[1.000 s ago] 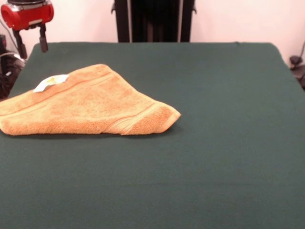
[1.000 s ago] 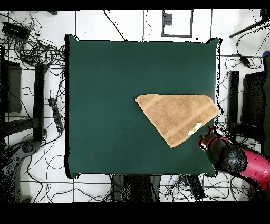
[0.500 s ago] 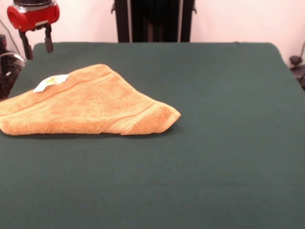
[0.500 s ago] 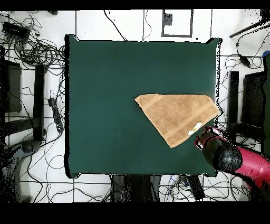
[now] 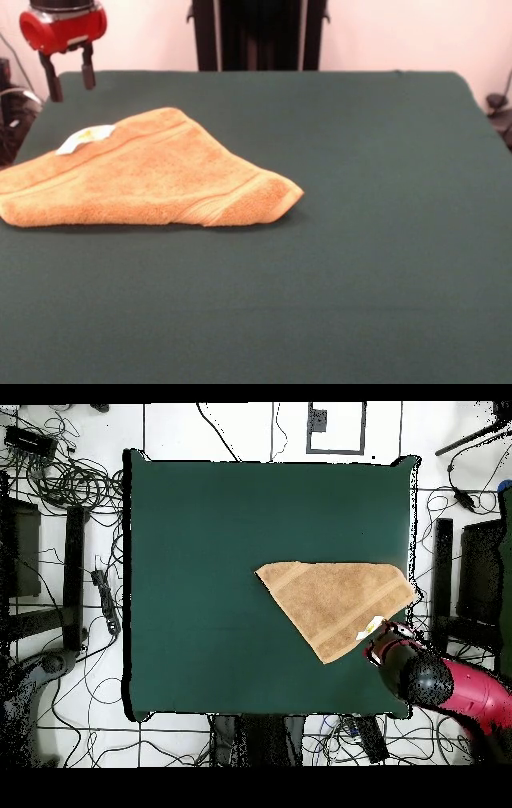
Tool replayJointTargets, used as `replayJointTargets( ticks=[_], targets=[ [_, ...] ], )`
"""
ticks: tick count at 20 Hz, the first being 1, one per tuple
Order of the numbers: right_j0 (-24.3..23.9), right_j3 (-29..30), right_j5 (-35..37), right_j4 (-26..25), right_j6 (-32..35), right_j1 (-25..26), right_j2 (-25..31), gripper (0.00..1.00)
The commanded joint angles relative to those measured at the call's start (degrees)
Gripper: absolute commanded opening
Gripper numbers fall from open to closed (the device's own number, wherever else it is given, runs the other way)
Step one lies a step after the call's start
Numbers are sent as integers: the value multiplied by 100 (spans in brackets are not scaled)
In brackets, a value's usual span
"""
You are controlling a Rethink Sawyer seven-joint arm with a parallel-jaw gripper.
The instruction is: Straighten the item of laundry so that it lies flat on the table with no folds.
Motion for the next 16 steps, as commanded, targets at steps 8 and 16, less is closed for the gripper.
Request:
replayJointTargets(
  ticks=[8, 16],
  targets=[
    [741, -22, 325, 285, 1361, 588, -181, 100],
    [1084, 5, 124, 401, 1681, 653, -490, 100]
  ],
)
